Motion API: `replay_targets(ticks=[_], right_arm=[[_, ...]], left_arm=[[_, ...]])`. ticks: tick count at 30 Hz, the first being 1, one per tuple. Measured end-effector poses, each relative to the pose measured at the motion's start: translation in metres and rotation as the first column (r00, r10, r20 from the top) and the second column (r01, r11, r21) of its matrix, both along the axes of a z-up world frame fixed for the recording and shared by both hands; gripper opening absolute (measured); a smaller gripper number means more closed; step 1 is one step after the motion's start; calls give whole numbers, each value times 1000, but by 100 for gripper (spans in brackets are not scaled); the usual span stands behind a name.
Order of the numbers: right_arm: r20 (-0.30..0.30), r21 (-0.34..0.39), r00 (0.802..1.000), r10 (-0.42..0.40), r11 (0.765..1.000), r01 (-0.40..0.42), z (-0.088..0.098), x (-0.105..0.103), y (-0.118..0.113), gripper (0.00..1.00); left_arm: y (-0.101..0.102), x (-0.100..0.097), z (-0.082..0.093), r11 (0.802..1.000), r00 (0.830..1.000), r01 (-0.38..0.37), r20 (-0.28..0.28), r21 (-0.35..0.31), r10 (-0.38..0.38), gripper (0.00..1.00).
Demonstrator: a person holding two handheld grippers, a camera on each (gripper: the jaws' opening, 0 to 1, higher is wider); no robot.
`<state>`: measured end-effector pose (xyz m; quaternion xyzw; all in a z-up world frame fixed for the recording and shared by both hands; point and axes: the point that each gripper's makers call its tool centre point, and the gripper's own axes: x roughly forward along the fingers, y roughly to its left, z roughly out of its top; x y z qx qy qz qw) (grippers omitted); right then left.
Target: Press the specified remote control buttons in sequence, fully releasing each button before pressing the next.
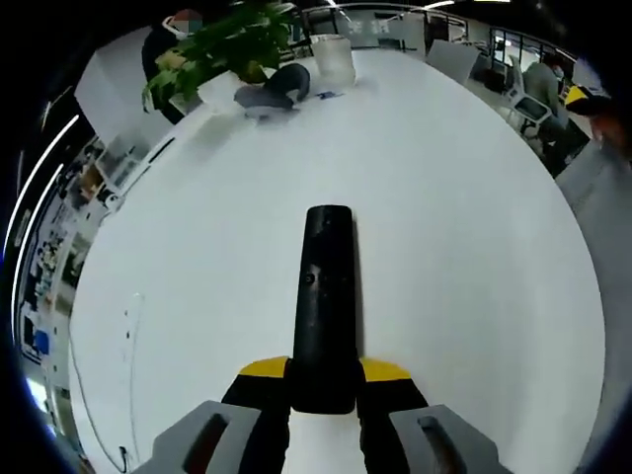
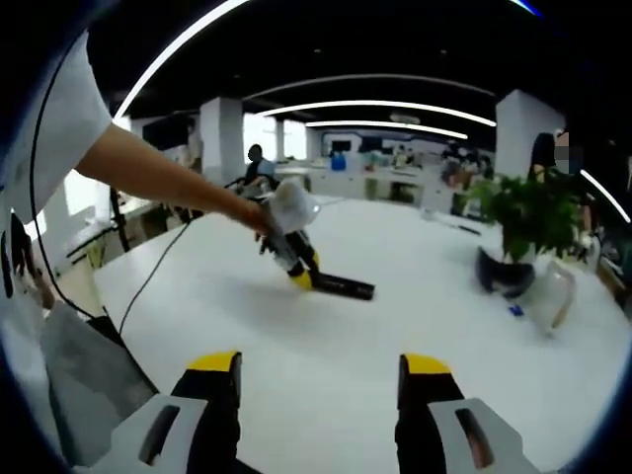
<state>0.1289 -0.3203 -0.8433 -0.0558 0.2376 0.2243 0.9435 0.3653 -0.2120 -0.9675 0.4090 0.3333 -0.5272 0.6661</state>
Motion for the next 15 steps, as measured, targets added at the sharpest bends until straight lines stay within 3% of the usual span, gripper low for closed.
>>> replay_targets(ticks=[4, 7, 10, 13, 15], right_arm=[[7, 2, 1000, -6, 1000, 6, 2, 0, -2, 62], [17, 4, 1000, -13, 1000, 13, 3, 0, -3, 63], [22, 12, 999, -23, 1000, 23, 5, 0, -6, 63], [32, 16, 999, -32, 999, 32, 8, 1, -8, 63], [36, 18, 999, -36, 999, 36, 9, 1, -8, 63]], left_arm=[[0, 3, 2, 1000, 999, -3, 53, 15, 2, 28], [4, 12, 6, 994, 990, -110, 84, -24, 112, 38], [8, 17, 8, 984, 980, -171, 98, -51, 175, 47], [10, 17, 9, 956, 960, -268, 51, -118, 275, 63], [16, 23, 9, 936, 941, -323, 59, -137, 334, 71]])
